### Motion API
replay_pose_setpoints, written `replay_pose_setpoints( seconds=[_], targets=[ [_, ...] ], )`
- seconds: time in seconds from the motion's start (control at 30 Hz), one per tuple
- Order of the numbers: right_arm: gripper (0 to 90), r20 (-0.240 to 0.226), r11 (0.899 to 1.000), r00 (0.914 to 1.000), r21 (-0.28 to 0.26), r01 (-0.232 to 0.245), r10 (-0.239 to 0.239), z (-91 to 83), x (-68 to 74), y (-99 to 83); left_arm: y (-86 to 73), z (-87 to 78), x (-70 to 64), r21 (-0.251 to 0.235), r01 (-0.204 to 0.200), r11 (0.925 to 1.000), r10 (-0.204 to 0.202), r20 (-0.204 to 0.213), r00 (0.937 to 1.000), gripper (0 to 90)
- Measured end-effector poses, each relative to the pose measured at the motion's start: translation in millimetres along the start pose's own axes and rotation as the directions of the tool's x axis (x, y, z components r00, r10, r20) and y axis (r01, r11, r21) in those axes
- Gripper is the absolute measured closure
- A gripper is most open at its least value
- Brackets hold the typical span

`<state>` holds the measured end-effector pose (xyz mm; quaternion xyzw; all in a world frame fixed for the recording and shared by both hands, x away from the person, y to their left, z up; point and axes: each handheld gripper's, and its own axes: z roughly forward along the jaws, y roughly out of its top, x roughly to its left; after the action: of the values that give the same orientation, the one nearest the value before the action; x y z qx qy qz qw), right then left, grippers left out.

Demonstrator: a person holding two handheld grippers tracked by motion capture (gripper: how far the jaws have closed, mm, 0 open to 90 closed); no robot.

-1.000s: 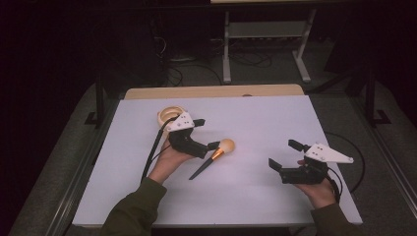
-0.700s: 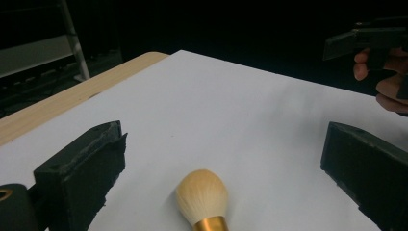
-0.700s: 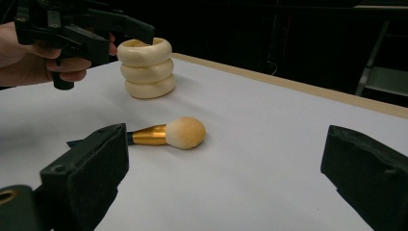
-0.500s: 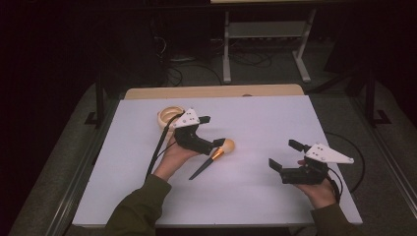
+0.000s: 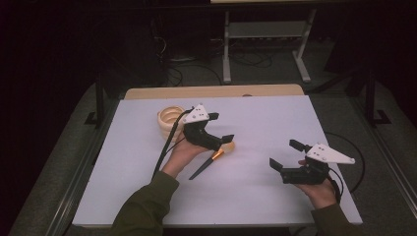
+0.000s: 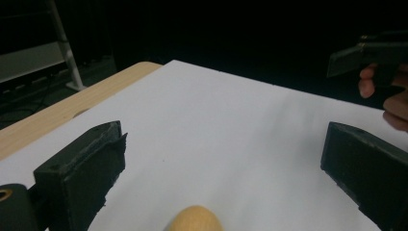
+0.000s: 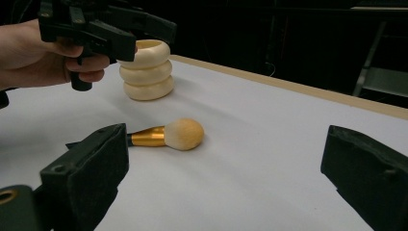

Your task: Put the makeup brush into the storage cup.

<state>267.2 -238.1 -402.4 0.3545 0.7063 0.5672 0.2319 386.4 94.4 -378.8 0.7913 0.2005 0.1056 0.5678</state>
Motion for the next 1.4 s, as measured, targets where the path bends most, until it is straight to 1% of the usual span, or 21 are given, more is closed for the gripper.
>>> replay_pose_setpoints(
  seconds=[0.07,0.27,0.3,0.33,0.37,0.4,0.53,0.6,0.67,0.73,0.8,0.83,0.87,0.93,0.97,1.0,1.13,1.17,1.27,1.3,1.4],
  targets=[
    [2.2,0.001,1.000,1.0000,-0.001,-0.001,0.001,-0.3,0.0,0.0,-1.6,1.2,0.0,0.027,-0.008,0.9996,0.008,-0.008,0.9999,1.4],
    [2.2,0.004,1.000,1.0000,0.001,0.001,-0.001,-0.2,0.7,-0.1,-4.9,5.0,-0.5,0.097,0.001,0.9953,0.002,-0.032,0.9995,1.4],
    [2.2,0.003,1.000,1.0000,0.001,0.000,0.000,-0.3,0.8,-0.1,-5.5,5.4,-0.6,0.108,0.011,0.9941,-0.007,-0.037,0.9993,1.4],
    [2.2,0.004,1.000,1.0000,0.000,0.003,-0.003,-0.3,0.8,-0.1,-6.2,5.3,0.4,0.121,0.007,0.9926,-0.003,-0.041,0.9991,1.4],
    [2.2,0.003,1.000,1.0000,0.000,0.001,-0.001,-0.4,0.9,0.0,-6.7,5.8,0.4,0.124,0.022,0.9920,-0.017,-0.045,0.9988,1.4],
    [2.2,0.003,1.000,1.0000,0.000,0.003,-0.003,-0.4,0.7,-0.1,-7.2,5.5,1.9,0.146,0.018,0.9892,-0.011,-0.048,0.9988,1.4],
    [2.2,0.004,1.000,1.0000,0.003,0.005,-0.005,-0.4,0.5,-0.4,-9.5,6.2,3.7,0.194,0.040,0.9801,-0.030,-0.055,0.9980,1.4],
    [2.2,0.005,1.000,1.0000,0.002,0.004,-0.004,-0.4,0.3,-0.4,-10.4,6.7,3.6,0.211,0.051,0.9762,-0.038,-0.062,0.9973,1.4],
    [2.2,0.006,1.000,1.0000,0.003,0.002,-0.002,-0.5,0.2,-0.3,-10.9,7.1,4.0,0.224,0.049,0.9734,-0.033,-0.075,0.9967,1.4],
    [2.3,0.006,1.000,1.0000,0.003,0.004,-0.004,-0.5,0.2,-0.4,-11.3,7.5,4.4,0.234,0.055,0.9707,-0.038,-0.075,0.9965,1.7],
    [2.3,0.005,1.000,1.0000,0.005,0.003,-0.003,-0.4,0.0,-0.4,-10.7,7.5,4.6,0.258,0.054,0.9646,-0.035,-0.076,0.9964,6.5],
    [2.3,0.003,1.000,1.0000,0.005,0.002,-0.002,-0.4,-0.2,-0.5,-10.9,8.0,4.1,0.271,0.053,0.9610,-0.033,-0.078,0.9964,6.5],
    [2.3,0.003,1.000,1.0000,0.004,0.002,-0.002,-0.3,-0.5,-0.4,-10.6,7.4,4.4,0.294,0.042,0.9550,-0.020,-0.076,0.9969,6.5],
    [2.3,0.005,1.000,1.0000,0.003,-0.001,0.001,-0.4,-1.0,-0.4,-11.1,7.7,4.7,0.309,0.045,0.9498,-0.023,-0.076,0.9969,6.5],
    [2.3,0.005,1.000,1.0000,0.003,-0.002,0.002,-0.3,-1.0,-0.4,-11.0,8.2,5.4,0.313,0.050,0.9485,-0.027,-0.078,0.9966,6.5],
    [2.2,0.004,1.000,1.0000,0.005,0.000,0.000,-0.3,-0.8,-0.4,-10.5,8.1,6.7,0.325,0.051,0.9444,-0.028,-0.076,0.9967,6.5],
    [2.3,0.003,1.000,1.0000,0.005,0.006,-0.006,-0.9,0.7,-0.1,-7.0,7.9,9.2,0.350,0.082,0.9333,-0.058,-0.078,0.9953,6.9],
    [2.3,0.004,1.000,1.0000,0.002,0.003,-0.003,-1.1,0.5,-0.1,-5.9,8.0,10.5,0.365,0.083,0.9273,-0.059,-0.076,0.9954,7.2],
    [2.3,0.004,1.000,1.0000,0.004,0.000,0.000,-1.2,-0.4,-0.2,-2.8,8.2,13.0,0.396,0.088,0.9142,-0.062,-0.078,0.9950,7.8],
    [2.3,0.005,1.000,1.0000,0.003,-0.002,0.002,-1.3,-0.2,-0.1,-2.2,8.7,13.0,0.393,0.098,0.9144,-0.072,-0.081,0.9941,10.0],
    [2.2,0.006,1.000,1.0000,-0.003,-0.004,0.004,-2.4,-0.4,0.5,0.0,10.1,15.5,0.429,0.097,0.8981,-0.071,-0.078,0.9945,14.0]
  ],
)
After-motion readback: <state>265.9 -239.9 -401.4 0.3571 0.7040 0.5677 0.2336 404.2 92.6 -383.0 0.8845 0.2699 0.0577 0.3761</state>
